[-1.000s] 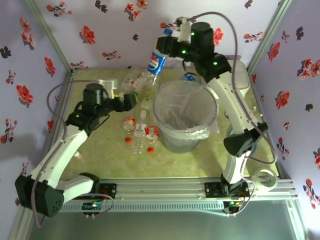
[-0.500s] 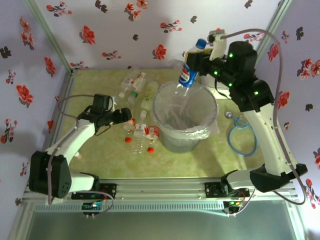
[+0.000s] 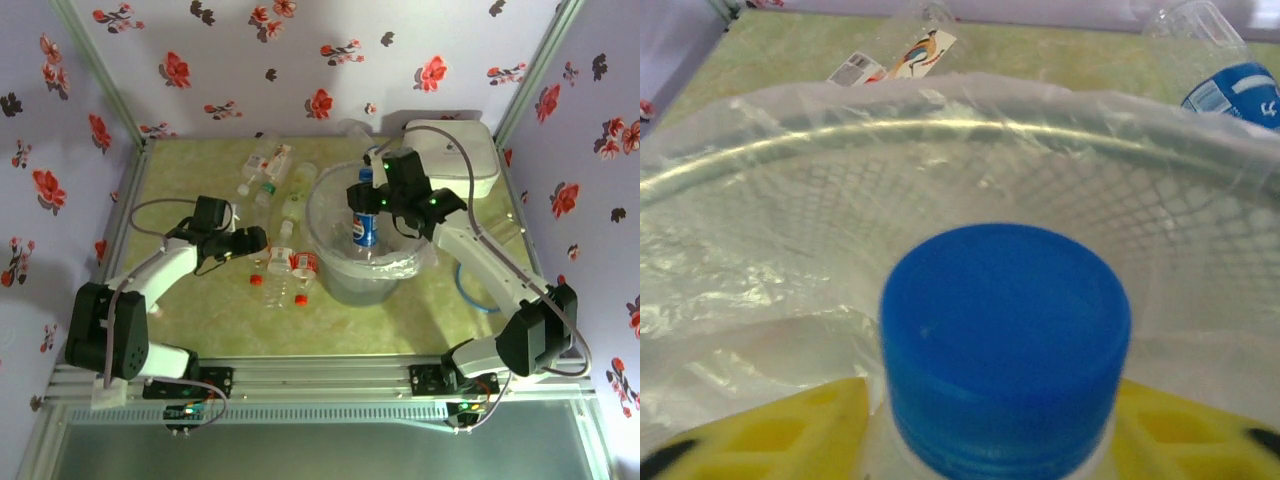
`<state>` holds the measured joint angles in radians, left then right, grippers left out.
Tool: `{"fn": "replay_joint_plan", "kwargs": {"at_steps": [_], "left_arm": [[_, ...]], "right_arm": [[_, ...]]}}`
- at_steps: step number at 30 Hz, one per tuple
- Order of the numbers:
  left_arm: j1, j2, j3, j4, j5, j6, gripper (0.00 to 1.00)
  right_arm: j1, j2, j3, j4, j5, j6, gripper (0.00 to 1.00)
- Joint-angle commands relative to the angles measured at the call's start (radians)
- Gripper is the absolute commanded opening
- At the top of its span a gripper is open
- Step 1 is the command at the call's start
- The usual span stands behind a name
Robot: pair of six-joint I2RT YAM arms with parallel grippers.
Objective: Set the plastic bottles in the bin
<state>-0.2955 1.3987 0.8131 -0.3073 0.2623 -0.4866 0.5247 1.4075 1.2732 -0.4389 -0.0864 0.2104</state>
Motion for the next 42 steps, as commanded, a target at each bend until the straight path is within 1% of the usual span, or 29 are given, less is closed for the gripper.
{"fn": "replay_joint_plan", "kwargs": {"at_steps": [1, 2, 4, 7, 11, 16, 19, 21, 23, 24, 27, 28, 31, 34, 38, 42], "left_arm": [[-0.013, 0.032, 0.001, -0.023, 0.017, 0.034, 0.82], [-0.017, 0.039, 0.005, -0.026, 0.017, 0.038, 0.82], [-0.022, 0.052, 0.014, -0.029, 0.017, 0.043, 0.84], [-0.029, 0.069, 0.021, -0.032, 0.017, 0.047, 0.84], [-0.031, 0.085, 0.029, -0.056, 0.016, 0.056, 0.80], [-0.043, 0.080, 0.041, -0.137, 0.005, 0.091, 0.77], [-0.047, 0.063, 0.014, -0.127, 0.003, 0.099, 0.74], [-0.046, 0.074, -0.009, -0.093, -0.015, 0.089, 0.71], [-0.044, 0.106, -0.015, -0.049, -0.017, 0.082, 0.71], [-0.043, 0.127, -0.009, -0.034, -0.017, 0.080, 0.68], [-0.044, 0.160, 0.030, -0.041, -0.016, 0.080, 0.54], [-0.044, 0.157, 0.033, -0.039, -0.014, 0.081, 0.52], [-0.044, 0.127, 0.038, -0.057, -0.009, 0.118, 0.50], [-0.028, 0.080, 0.053, -0.119, -0.033, 0.154, 0.48], [-0.004, -0.034, 0.079, -0.165, -0.065, 0.175, 0.41], [-0.022, -0.130, 0.135, -0.154, -0.077, 0.166, 0.39]], "right_arm": [[0.009, -0.034, 0.014, 0.070, 0.044, 0.022, 0.70], [0.009, -0.042, 0.027, 0.051, 0.053, 0.015, 0.75], [0.010, -0.065, 0.055, 0.018, 0.074, 0.001, 0.80], [0.009, -0.109, 0.098, -0.021, 0.098, -0.027, 0.85], [0.008, -0.170, 0.137, -0.055, 0.149, -0.053, 0.85], [-0.011, -0.209, 0.139, -0.084, 0.222, -0.070, 0.86], [-0.030, -0.218, 0.121, -0.097, 0.231, -0.049, 0.86], [-0.037, -0.221, 0.100, -0.087, 0.215, -0.031, 0.87], [-0.046, -0.219, 0.091, -0.083, 0.184, -0.009, 0.89], [-0.058, -0.215, 0.088, -0.080, 0.148, 0.006, 0.90], [-0.108, -0.214, 0.089, -0.088, 0.051, 0.050, 0.90], [-0.122, -0.218, 0.088, -0.095, 0.036, 0.063, 0.90], [-0.145, -0.247, 0.064, -0.100, 0.013, 0.077, 0.91], [-0.172, -0.250, 0.044, -0.099, -0.034, 0.088, 0.92], [-0.174, -0.199, 0.083, -0.113, -0.089, 0.086, 0.91], [-0.167, -0.119, 0.167, -0.084, -0.174, 0.121, 0.91]]}}
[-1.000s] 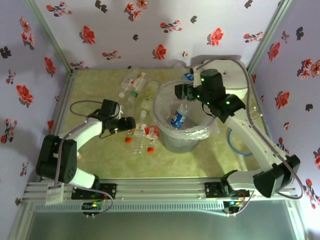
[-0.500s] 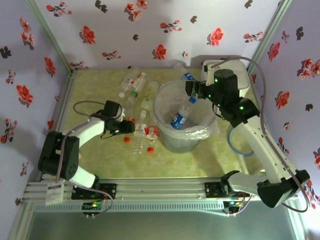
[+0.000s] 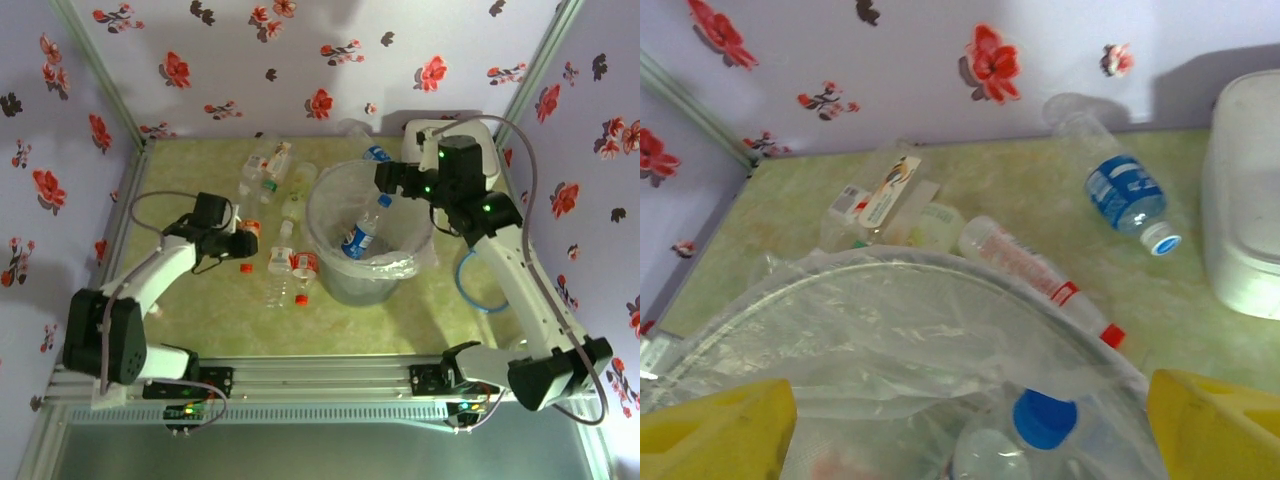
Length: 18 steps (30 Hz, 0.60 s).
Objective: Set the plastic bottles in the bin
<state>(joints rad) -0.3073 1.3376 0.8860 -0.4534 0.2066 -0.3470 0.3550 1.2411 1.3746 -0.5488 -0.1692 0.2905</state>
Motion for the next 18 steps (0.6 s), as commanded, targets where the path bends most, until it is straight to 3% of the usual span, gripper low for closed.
{"fn": "replay_joint_plan", "kwargs": {"at_steps": [1, 9, 13, 18], "left_arm": [[-0.020, -0.087, 0.071, 0.011, -0.022, 0.024, 0.38], [-0.173, -0.176, 0.101, 0.291, 0.079, 0.044, 0.32], [-0.225, -0.183, 0.114, 0.323, 0.113, 0.080, 0.33], [-0.259, -0.180, 0.120, 0.325, 0.128, 0.102, 0.33]], "right_arm": [[0.011, 0.066, 0.082, 0.043, -0.106, 0.057, 0.91], [0.101, 0.248, 0.287, 0.129, -0.220, 0.130, 0.90], [0.138, 0.339, 0.382, 0.165, -0.297, 0.157, 0.91], [0.160, 0.490, 0.547, 0.101, -0.303, 0.151, 0.92]]}}
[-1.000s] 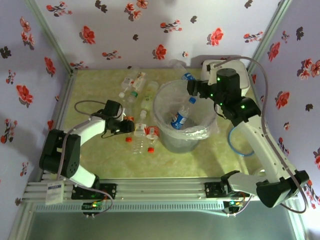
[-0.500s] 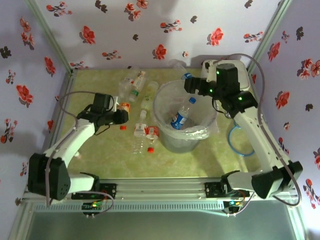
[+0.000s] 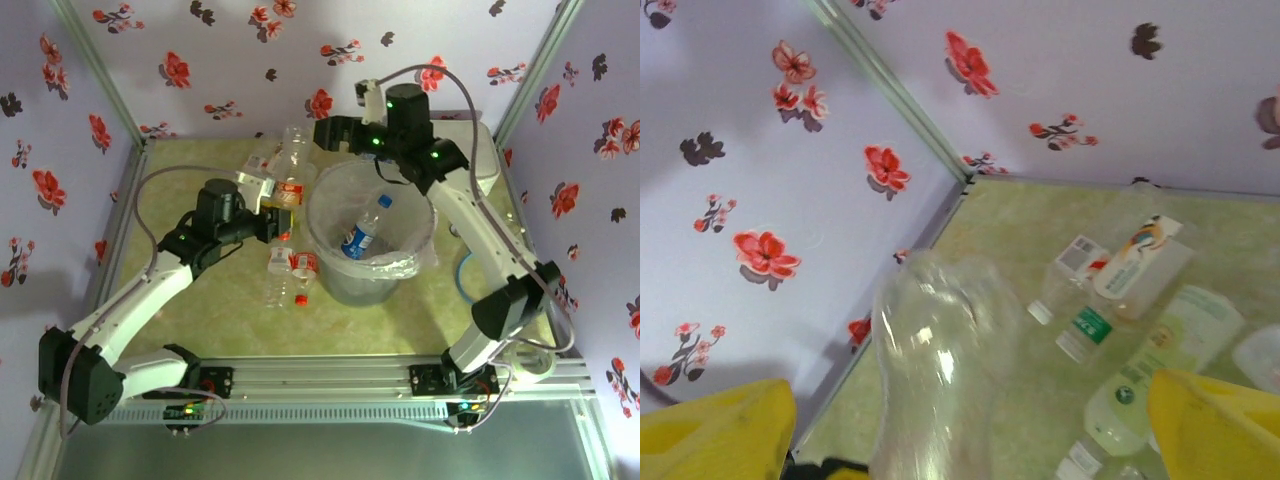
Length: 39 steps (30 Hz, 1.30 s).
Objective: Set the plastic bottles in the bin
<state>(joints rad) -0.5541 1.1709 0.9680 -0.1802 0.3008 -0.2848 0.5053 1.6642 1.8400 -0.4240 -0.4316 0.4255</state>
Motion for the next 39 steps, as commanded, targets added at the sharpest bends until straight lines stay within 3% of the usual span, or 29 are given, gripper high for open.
{"fn": "replay_joint_plan", "kwargs": {"at_steps": [1, 4, 10, 18, 20, 22, 26, 29, 39], "left_arm": [[-0.014, -0.014, 0.035, 0.054, 0.033, 0.040, 0.33], [-0.015, -0.014, 0.034, 0.062, 0.032, 0.041, 0.33], [-0.015, 0.019, 0.054, 0.042, 0.028, 0.052, 0.33], [-0.015, 0.014, 0.041, 0.059, 0.005, 0.023, 0.33], [-0.016, 0.014, 0.044, 0.058, -0.001, 0.018, 0.34], [-0.015, 0.013, 0.046, 0.056, -0.006, 0.016, 0.40], [-0.014, 0.002, 0.074, -0.010, -0.009, 0.036, 0.80], [-0.014, -0.032, 0.064, -0.053, -0.007, 0.038, 0.98], [0.027, -0.083, -0.036, -0.208, -0.054, 0.015, 1.00]], "right_arm": [[0.014, 0.090, 0.104, -0.038, -0.037, 0.011, 0.91], [0.028, 0.162, 0.170, -0.082, -0.032, -0.005, 0.90], [0.042, 0.229, 0.236, -0.126, -0.064, -0.016, 0.78], [0.042, 0.221, 0.249, -0.176, -0.050, -0.060, 0.46], [0.041, 0.207, 0.252, -0.171, -0.036, -0.068, 0.43], [0.037, 0.194, 0.275, -0.168, -0.019, -0.083, 0.42], [0.007, 0.190, 0.406, -0.179, 0.017, -0.110, 0.42], [-0.022, 0.158, 0.439, -0.120, 0.048, -0.108, 0.42], [-0.082, -0.093, 0.282, -0.053, 0.192, -0.182, 0.41]]}}
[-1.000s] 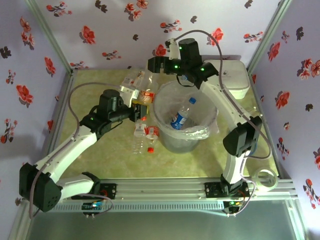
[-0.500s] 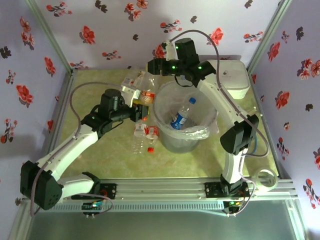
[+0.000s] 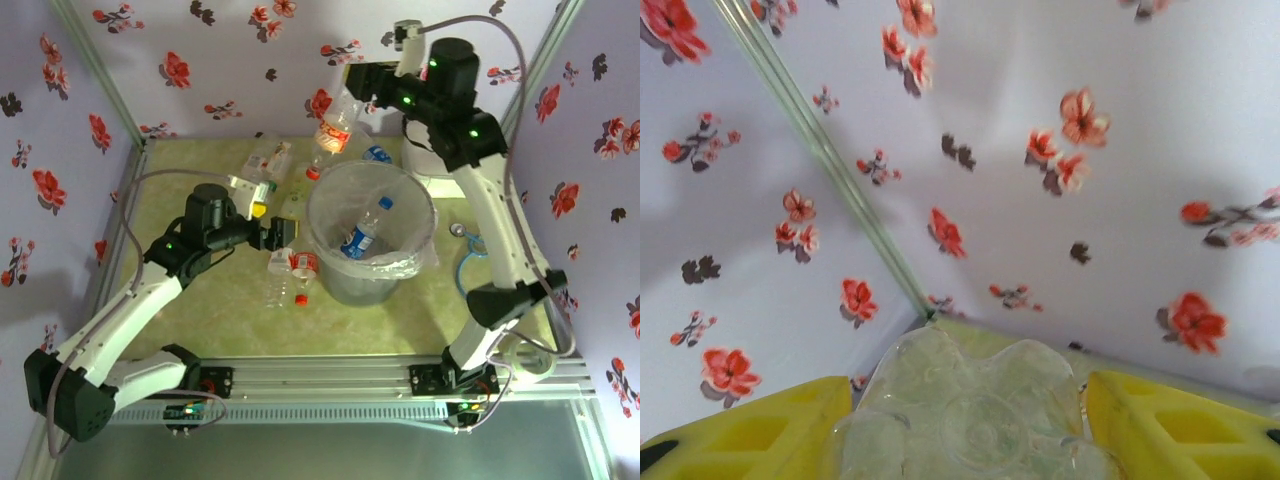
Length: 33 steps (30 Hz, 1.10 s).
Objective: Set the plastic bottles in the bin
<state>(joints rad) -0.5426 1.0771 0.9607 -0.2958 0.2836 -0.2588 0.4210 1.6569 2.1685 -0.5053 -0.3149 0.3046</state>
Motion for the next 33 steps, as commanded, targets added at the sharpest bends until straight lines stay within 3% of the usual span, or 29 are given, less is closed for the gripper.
{"fn": "replay_joint_plan", "kwargs": {"at_steps": [1, 7, 13, 18, 27, 29, 33], "left_arm": [[0.021, 0.025, -0.034, -0.111, -0.044, -0.012, 1.00], [0.024, 0.090, -0.047, -0.289, -0.034, -0.031, 0.99], [0.015, 0.107, -0.171, -0.232, -0.013, -0.115, 0.94], [-0.009, 0.150, -0.187, -0.233, -0.006, -0.109, 0.92], [-0.024, 0.217, -0.209, -0.175, -0.009, -0.115, 0.88], [-0.024, 0.230, -0.210, -0.184, -0.016, -0.110, 0.87], [-0.024, 0.248, -0.218, -0.181, -0.030, -0.108, 0.83]], "right_arm": [[0.002, -0.114, -0.072, 0.011, 0.101, -0.080, 0.41], [0.002, -0.262, -0.241, -0.157, 0.263, -0.156, 0.37], [0.034, -0.341, -0.437, -0.202, 0.436, -0.151, 0.34], [0.078, -0.316, -0.522, -0.248, 0.505, -0.144, 0.33], [0.083, -0.317, -0.813, -0.069, 0.538, 0.024, 0.36], [0.088, -0.326, -0.852, -0.027, 0.519, 0.044, 0.40], [0.088, -0.374, -0.898, 0.030, 0.494, 0.058, 0.63]]}}
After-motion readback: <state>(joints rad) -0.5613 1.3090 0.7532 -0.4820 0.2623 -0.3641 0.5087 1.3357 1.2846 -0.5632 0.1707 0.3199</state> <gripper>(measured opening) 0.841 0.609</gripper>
